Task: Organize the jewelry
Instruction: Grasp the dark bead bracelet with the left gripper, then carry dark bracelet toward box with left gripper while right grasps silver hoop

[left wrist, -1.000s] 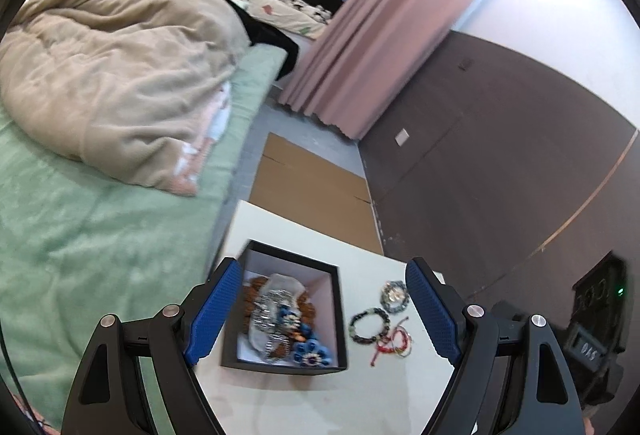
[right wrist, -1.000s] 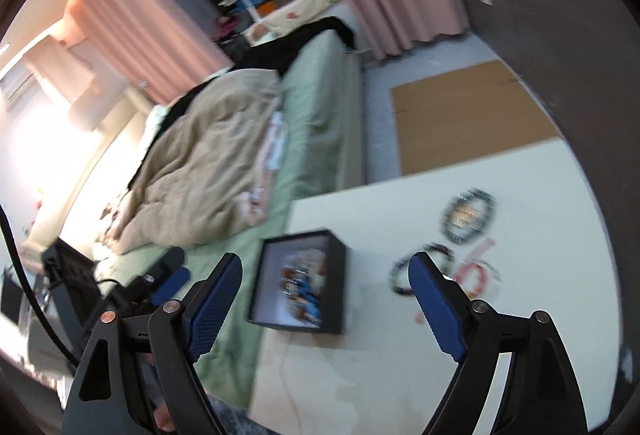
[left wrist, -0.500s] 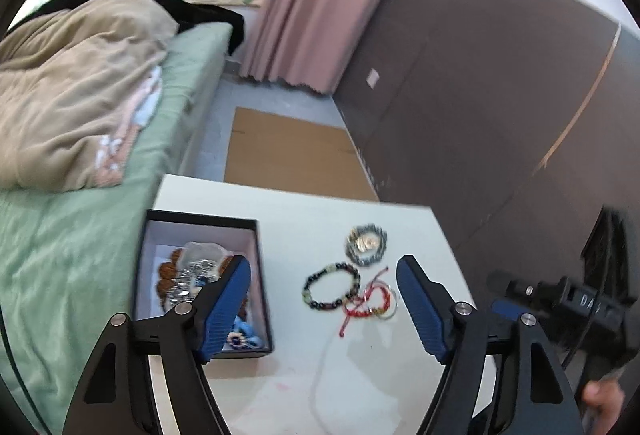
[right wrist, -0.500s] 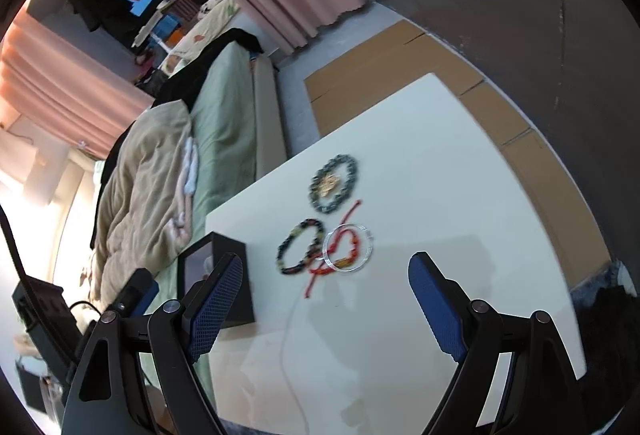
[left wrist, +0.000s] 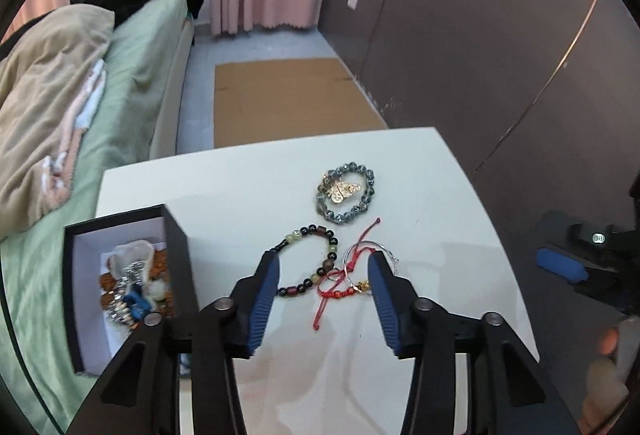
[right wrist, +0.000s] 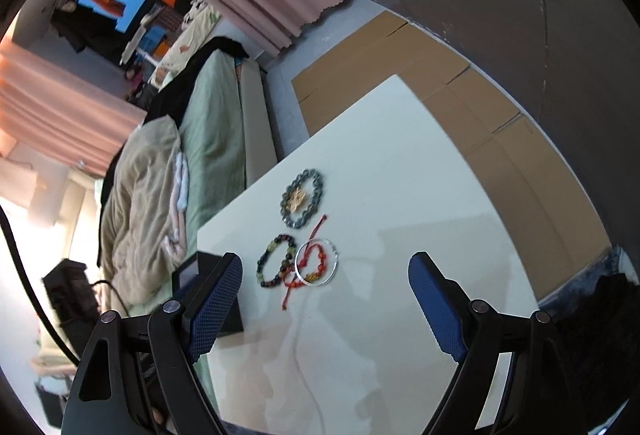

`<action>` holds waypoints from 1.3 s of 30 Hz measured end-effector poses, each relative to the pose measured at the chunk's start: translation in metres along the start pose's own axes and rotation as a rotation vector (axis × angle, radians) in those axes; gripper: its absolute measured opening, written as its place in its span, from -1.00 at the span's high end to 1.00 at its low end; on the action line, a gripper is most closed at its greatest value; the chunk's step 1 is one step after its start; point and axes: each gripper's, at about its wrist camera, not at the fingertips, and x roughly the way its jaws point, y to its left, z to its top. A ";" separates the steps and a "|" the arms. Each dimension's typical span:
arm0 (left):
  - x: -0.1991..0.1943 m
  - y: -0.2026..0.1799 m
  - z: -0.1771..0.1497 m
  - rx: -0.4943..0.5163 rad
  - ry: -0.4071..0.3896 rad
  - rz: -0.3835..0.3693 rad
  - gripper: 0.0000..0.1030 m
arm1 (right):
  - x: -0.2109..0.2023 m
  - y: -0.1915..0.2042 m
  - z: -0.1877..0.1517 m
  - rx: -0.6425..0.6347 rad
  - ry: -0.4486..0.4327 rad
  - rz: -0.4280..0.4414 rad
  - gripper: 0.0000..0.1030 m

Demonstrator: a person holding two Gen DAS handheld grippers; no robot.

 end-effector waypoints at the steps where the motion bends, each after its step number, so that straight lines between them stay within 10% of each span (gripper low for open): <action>1: 0.007 -0.002 0.002 0.001 0.014 0.012 0.18 | 0.000 -0.003 0.002 0.010 -0.001 -0.006 -0.66; 10: 0.052 -0.011 0.000 0.038 0.089 0.058 0.59 | 0.001 -0.007 0.009 -0.018 -0.009 -0.068 -0.66; 22: 0.075 -0.013 -0.003 0.059 0.119 0.088 0.60 | 0.025 0.003 0.015 -0.063 0.053 -0.069 -0.66; 39: 0.043 0.007 -0.003 -0.044 0.057 -0.036 0.81 | 0.055 0.013 0.000 -0.127 0.142 -0.085 -0.66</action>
